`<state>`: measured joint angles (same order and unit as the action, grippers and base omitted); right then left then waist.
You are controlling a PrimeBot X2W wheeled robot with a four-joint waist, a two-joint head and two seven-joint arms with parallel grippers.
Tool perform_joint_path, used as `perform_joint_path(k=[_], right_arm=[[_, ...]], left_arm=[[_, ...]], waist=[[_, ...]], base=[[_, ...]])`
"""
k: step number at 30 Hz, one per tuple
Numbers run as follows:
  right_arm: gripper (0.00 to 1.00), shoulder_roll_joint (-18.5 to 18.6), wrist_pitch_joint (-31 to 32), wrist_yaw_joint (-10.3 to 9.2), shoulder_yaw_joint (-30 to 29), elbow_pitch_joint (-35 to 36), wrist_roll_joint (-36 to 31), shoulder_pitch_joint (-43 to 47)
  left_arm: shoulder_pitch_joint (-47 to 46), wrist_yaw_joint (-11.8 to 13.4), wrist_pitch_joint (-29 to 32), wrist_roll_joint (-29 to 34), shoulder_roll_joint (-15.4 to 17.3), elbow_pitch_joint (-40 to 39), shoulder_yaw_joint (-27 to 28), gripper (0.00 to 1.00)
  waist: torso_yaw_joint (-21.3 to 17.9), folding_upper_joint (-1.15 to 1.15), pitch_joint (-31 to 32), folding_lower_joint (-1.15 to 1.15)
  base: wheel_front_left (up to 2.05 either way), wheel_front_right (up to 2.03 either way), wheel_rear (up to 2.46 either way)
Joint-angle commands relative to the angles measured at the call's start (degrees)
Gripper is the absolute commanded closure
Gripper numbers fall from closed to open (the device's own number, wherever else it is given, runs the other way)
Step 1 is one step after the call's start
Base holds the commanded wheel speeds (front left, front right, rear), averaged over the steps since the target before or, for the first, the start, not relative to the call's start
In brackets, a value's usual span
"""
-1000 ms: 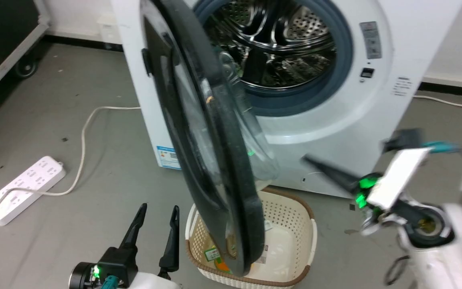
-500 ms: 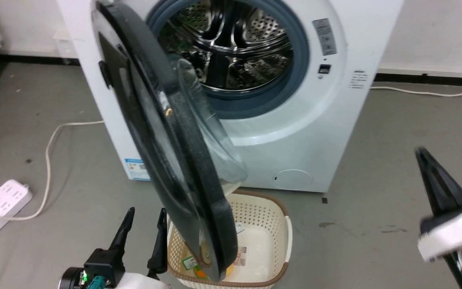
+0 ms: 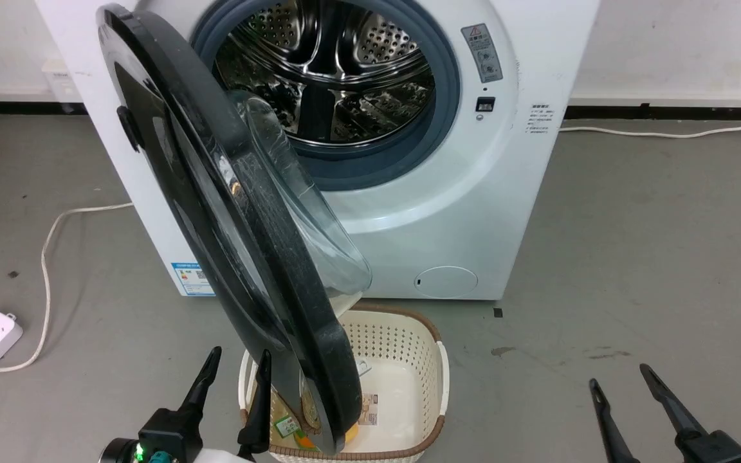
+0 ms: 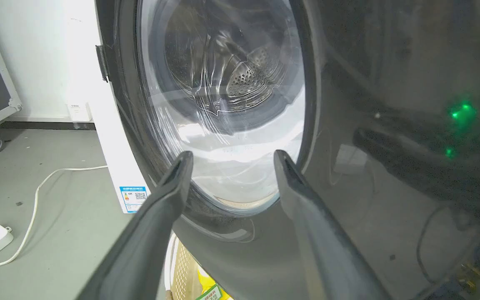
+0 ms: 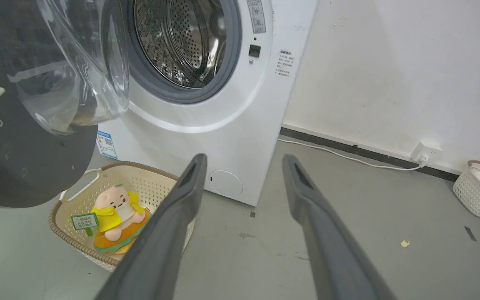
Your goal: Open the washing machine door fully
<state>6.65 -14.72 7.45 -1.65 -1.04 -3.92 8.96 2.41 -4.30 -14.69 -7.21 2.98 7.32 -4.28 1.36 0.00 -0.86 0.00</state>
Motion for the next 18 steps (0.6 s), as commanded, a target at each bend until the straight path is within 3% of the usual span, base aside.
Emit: perform_joint_path(k=[1,11,12,13,18], right_arm=[[0.0,-1.4,-0.3,0.03,-0.2,1.0,-0.6,0.9],[0.0,-3.2,-0.3,0.03,-1.0,2.4,0.5,0.3],[0.0,-3.2,-0.3,0.03,-1.0,2.4,0.5,0.3],[0.0,-3.3,-0.3,0.03,-1.0,2.5,0.5,0.3],[0.0,-3.5,-0.3,0.03,-1.4,3.1,1.5,0.4]], left_arm=[[1.1,-0.3,-0.3,0.2,0.2,0.1,0.2,0.0],[0.3,1.7,-0.3,1.1,0.1,-6.9,2.0,0.0],[0.1,1.7,-0.3,0.6,0.1,-7.8,2.1,0.91],[-0.2,1.7,-0.3,0.2,0.0,-9.1,2.2,1.0],[-4.4,5.9,-0.3,-1.0,-0.1,-22.7,4.5,1.0]], waist=[[-0.2,0.0,0.2,0.0],[0.0,0.0,0.7,0.0],[0.0,0.0,0.7,0.0],[0.1,0.0,0.8,0.0],[0.0,0.0,0.8,0.0]], base=[[0.0,0.0,0.0],[0.0,0.0,0.0],[0.0,0.0,0.0],[0.0,0.0,0.0],[0.0,0.0,0.0]])
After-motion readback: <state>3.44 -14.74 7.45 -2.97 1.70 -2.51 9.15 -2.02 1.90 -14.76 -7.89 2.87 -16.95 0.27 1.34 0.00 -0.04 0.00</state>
